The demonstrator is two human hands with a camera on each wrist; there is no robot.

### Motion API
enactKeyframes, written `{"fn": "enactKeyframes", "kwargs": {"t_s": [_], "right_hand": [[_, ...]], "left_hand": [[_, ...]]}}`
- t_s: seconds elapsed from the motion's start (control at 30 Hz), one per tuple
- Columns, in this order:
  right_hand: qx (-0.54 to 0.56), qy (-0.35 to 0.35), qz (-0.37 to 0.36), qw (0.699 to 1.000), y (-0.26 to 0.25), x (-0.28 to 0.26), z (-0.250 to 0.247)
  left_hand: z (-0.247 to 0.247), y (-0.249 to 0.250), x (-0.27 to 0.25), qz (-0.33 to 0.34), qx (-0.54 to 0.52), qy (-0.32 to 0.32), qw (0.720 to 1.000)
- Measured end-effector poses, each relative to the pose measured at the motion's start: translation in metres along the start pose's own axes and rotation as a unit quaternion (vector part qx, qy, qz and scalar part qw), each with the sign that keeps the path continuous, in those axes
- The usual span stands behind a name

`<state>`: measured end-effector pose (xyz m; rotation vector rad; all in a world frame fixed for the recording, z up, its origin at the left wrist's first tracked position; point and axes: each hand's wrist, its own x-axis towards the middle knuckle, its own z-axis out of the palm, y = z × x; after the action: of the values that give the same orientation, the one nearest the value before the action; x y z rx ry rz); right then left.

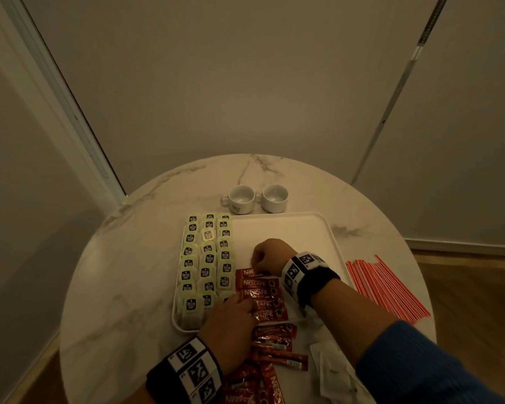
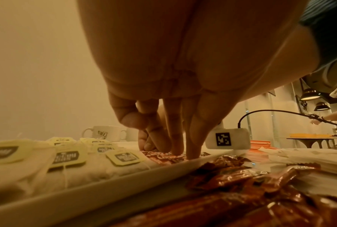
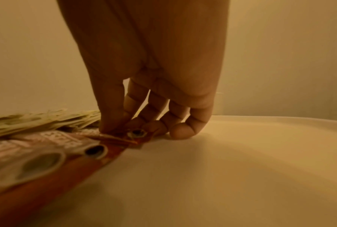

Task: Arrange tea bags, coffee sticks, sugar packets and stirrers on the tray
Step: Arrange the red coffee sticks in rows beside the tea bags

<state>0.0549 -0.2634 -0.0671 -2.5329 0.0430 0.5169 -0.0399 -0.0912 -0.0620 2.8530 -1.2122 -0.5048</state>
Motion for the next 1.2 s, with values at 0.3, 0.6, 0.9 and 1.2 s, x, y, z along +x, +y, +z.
{"fn": "enactKeyframes", "kwargs": {"t_s": [0.3,0.6,0.9,1.2], "right_hand": [[-0.019,0.002,0.0,1.0,0.001,-0.004,-0.001],[0.011,0.007,0.0,1.0,0.003,-0.005,-0.001],[0.094,0.11,-0.028,0.989,0.008,-0.057,-0.005],[-0.021,0.002,-0.092,0.996,-0.018,-0.127,0.039]], "left_hand": [[0.009,-0.003,0.0,-0.01,-0.003,0.01,1.0],[0.007,-0.004,-0.004,-0.002,-0.018,0.065,0.998],[-0.011,-0.017,-0.029,-0.006,-0.15,0.124,0.981],[0.012,-0.013,-0.062,0.055,-0.061,-0.043,0.996]]}}
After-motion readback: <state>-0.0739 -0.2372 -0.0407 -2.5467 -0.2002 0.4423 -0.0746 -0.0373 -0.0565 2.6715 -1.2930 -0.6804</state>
